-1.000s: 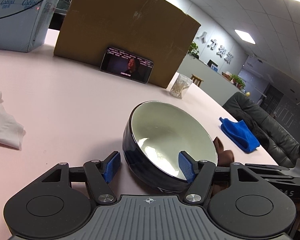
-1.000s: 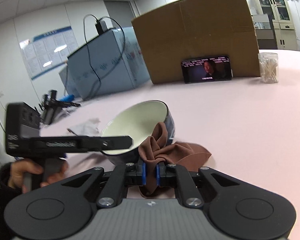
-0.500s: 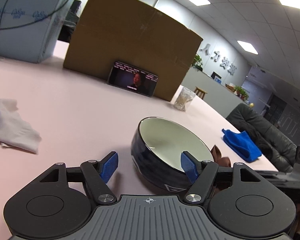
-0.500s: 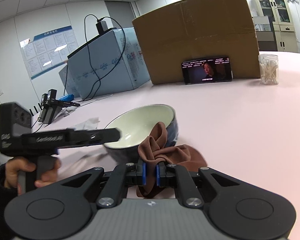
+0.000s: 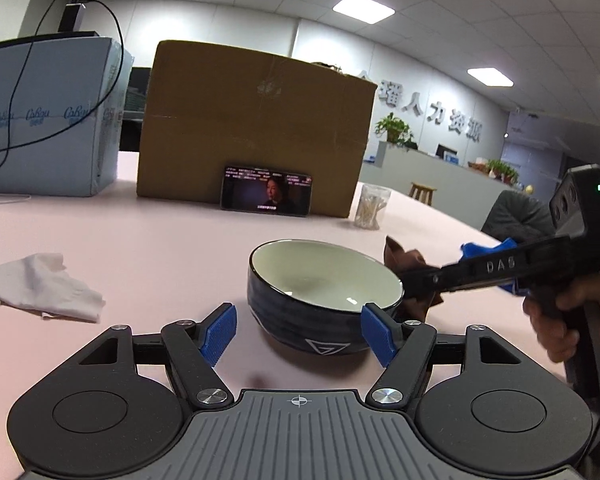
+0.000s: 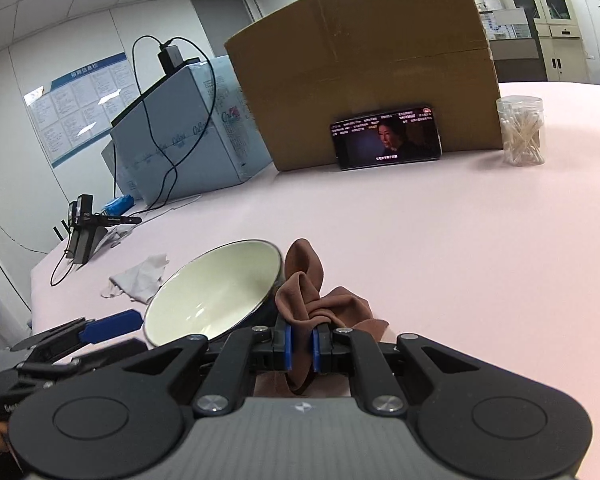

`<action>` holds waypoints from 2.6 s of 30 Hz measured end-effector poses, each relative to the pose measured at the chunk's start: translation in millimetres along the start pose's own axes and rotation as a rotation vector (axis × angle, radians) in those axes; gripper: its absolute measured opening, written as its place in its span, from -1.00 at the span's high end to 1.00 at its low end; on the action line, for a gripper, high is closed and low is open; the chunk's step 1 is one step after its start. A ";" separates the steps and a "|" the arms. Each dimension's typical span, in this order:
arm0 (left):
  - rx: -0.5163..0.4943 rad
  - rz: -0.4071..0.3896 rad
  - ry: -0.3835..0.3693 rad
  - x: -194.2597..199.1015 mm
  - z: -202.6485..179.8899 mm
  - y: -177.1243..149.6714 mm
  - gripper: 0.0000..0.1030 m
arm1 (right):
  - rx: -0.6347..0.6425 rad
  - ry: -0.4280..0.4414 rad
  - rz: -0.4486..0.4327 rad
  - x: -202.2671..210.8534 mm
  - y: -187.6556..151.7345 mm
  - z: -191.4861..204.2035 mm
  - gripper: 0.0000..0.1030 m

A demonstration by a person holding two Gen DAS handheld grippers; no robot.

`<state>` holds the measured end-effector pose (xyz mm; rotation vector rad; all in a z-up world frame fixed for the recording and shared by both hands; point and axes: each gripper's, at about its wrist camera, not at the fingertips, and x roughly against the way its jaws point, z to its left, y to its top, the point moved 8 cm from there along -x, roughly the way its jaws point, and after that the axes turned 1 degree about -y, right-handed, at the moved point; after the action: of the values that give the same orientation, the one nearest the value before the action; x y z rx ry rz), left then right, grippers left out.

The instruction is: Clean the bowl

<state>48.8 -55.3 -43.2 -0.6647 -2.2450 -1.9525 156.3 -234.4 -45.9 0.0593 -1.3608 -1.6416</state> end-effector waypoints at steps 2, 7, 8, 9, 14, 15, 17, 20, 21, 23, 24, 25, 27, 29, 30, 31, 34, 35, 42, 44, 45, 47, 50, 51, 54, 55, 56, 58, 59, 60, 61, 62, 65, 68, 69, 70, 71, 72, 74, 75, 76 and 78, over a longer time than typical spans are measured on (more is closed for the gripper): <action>-0.010 0.009 -0.003 -2.2 -1.0 -0.3 -0.35 | -0.020 0.020 0.000 -2.3 2.7 -3.2 0.80; -0.045 0.010 -0.014 -0.7 -6.6 -0.9 -0.35 | -0.075 0.070 -0.006 -8.4 7.8 -6.5 0.80; -0.052 0.010 -0.019 0.1 -7.9 -1.2 -0.35 | -0.068 0.070 -0.008 -7.4 5.6 -3.6 0.80; -0.058 0.010 -0.013 0.7 -8.2 -1.5 -0.35 | -0.055 0.058 -0.010 -5.5 3.2 -1.0 0.80; -0.079 -0.010 0.033 6.4 -3.9 -1.7 -0.35 | 0.014 0.022 -0.008 7.0 -13.1 16.7 0.80; -0.067 -0.018 0.030 8.1 -2.4 -1.1 -0.35 | 0.027 0.022 -0.009 9.6 -15.5 20.6 0.80; -0.032 -0.034 0.025 11.2 1.2 0.0 -0.35 | 0.048 0.024 -0.012 13.2 -17.4 25.6 0.80; -0.009 -0.034 0.013 11.8 1.0 -1.3 -0.35 | 0.059 0.027 -0.010 14.2 -16.9 26.9 0.80; -0.009 -0.029 0.009 11.2 0.1 -2.5 -0.35 | 0.048 0.031 -0.012 13.7 -14.3 23.8 0.80; -0.014 -0.022 0.011 10.0 -2.0 -4.6 -0.35 | 0.024 0.040 -0.015 12.7 -9.0 17.5 0.80; -0.014 -0.022 0.013 9.9 -2.2 -4.7 -0.35 | 0.004 0.050 -0.021 12.0 -5.4 14.0 0.80; -0.014 -0.022 0.017 9.6 -2.2 -4.5 -0.35 | -0.025 0.067 -0.031 11.7 -0.6 10.1 0.80; -0.017 -0.024 0.035 8.6 -1.8 -3.3 -0.35 | -0.051 0.082 -0.042 11.1 5.5 6.8 0.80; -0.031 -0.021 0.048 6.8 -3.2 -2.7 -0.36 | -0.074 0.086 -0.045 7.4 8.6 4.2 0.80; -0.037 -0.021 0.049 6.6 -4.0 -2.6 -0.36 | -0.086 0.089 -0.046 5.6 9.4 2.8 0.80; -0.042 -0.023 0.048 6.8 -4.8 -2.3 -0.36 | -0.097 0.092 -0.049 4.7 9.7 1.2 0.80; -0.046 -0.041 0.034 9.2 -6.5 -0.2 -0.36 | -0.133 0.087 -0.040 1.4 10.3 -5.8 0.80; -0.034 -0.043 0.022 9.3 -6.2 0.8 -0.36 | -0.139 0.086 -0.039 0.3 10.7 -6.9 0.80; 0.012 -0.045 0.002 5.6 -2.2 0.0 -0.36 | -0.209 0.134 -0.044 -11.9 21.2 -9.7 0.80; 0.020 -0.047 -0.002 5.5 -0.9 -0.5 -0.36 | -0.224 0.141 -0.048 -11.2 19.1 -10.4 0.80; 0.022 -0.048 -0.002 6.0 -0.7 -0.6 -0.36 | -0.230 0.145 -0.049 -9.8 17.4 -10.8 0.80; 0.025 -0.048 -0.006 6.1 -0.7 -1.1 -0.36 | -0.243 0.155 -0.052 -5.7 12.1 -11.5 0.78; 0.020 -0.042 -0.015 5.5 -2.4 -2.1 -0.37 | -0.253 0.154 -0.054 -1.6 7.6 -12.3 0.78; 0.017 -0.039 -0.015 5.1 -2.8 -2.7 -0.37 | -0.252 0.150 -0.055 -1.6 8.0 -12.2 0.78; 0.015 -0.032 -0.019 4.1 -2.8 -3.4 -0.37 | -0.253 0.138 -0.056 -7.0 13.6 -11.6 0.77; 0.019 -0.032 -0.020 3.8 -1.8 -3.3 -0.37 | -0.254 0.138 -0.054 -9.5 15.8 -11.4 0.76; 0.024 -0.034 -0.021 4.0 -1.0 -3.3 -0.37 | -0.257 0.135 -0.053 -11.8 17.5 -11.6 0.76; 0.034 -0.045 -0.024 5.4 0.3 -1.9 -0.37 | -0.267 0.131 -0.049 -17.7 22.0 -12.6 0.76; 0.042 -0.055 -0.029 6.7 1.1 -0.4 -0.37 | -0.270 0.129 -0.048 -19.1 23.0 -12.9 0.76; 0.056 -0.064 -0.034 7.5 2.7 1.4 -0.37 | -0.273 0.128 -0.046 -20.8 24.1 -13.1 0.76; 0.079 -0.066 -0.033 7.0 5.8 3.0 -0.37 | -0.276 0.127 -0.045 -22.1 24.8 -13.2 0.76; 0.096 -0.055 -0.024 4.7 8.6 3.3 -0.37 | -0.277 0.126 -0.044 -22.5 24.3 -12.9 0.76; 0.123 -0.042 -0.020 1.7 12.0 3.1 -0.37 | -0.281 0.116 -0.041 -21.2 20.8 -11.7 0.71; 0.116 -0.045 -0.026 1.9 10.9 2.2 -0.37 | -0.277 0.101 -0.045 -16.6 15.5 -8.2 0.70; 0.117 -0.045 -0.028 1.8 10.9 1.9 -0.37 | -0.267 0.092 -0.050 -13.7 12.9 -5.5 0.70; 0.119 -0.045 -0.030 1.4 11.5 2.0 -0.37 | -0.259 0.084 -0.053 -11.2 10.7 -3.2 0.69; 0.122 -0.045 -0.032 1.4 11.9 1.8 -0.38 | -0.257 0.081 -0.054 -9.9 9.6 -2.2 0.69; 0.125 -0.045 -0.034 1.4 12.2 1.6 -0.38 | -0.254 0.076 -0.054 -8.4 8.5 -1.0 0.68; 0.124 -0.044 -0.038 0.8 12.1 1.5 -0.39 | -0.248 0.069 -0.053 -7.1 8.0 0.3 0.67; 0.122 -0.041 -0.039 0.1 12.0 2.0 -0.39 | -0.246 0.065 -0.051 -8.3 9.0 0.3 0.67; 0.120 -0.034 -0.039 -1.5 12.1 3.5 -0.40 | -0.245 0.061 -0.049 -9.5 10.0 0.2 0.67; 0.117 -0.019 -0.037 -5.0 12.8 6.8 -0.40 | -0.237 0.051 -0.041 -14.4 12.4 0.2 0.64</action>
<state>58.6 -43.7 -40.9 -0.6727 -2.3741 -1.8145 171.6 -223.3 -43.5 -0.0113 -1.1257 -1.8130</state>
